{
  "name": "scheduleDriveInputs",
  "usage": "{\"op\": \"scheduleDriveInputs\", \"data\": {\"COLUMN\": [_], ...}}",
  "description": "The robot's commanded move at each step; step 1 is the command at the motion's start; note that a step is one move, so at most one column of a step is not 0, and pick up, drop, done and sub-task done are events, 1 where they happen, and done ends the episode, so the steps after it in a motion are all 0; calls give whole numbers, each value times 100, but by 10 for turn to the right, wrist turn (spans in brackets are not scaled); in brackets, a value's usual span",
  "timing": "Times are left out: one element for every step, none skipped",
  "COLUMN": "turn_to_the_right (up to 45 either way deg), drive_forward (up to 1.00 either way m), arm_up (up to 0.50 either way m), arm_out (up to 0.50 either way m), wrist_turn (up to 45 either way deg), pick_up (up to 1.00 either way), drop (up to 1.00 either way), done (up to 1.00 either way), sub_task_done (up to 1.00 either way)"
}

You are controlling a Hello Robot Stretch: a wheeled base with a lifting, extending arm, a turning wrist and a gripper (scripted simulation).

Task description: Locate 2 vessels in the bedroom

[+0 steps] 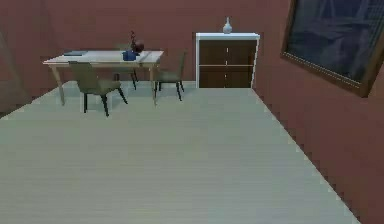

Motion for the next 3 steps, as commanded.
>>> {"op": "scheduleDriveInputs", "data": {"turn_to_the_right": [-300, 0, 60], "drive_forward": [0, 10, 0], "arm_up": [0, 0, 0], "arm_out": [0, 0, 0], "wrist_turn": [0, 0, 0], "pick_up": [0, 0, 0], "drop": [0, 0, 0], "done": [0, 0, 0], "sub_task_done": [0, 0, 0]}}
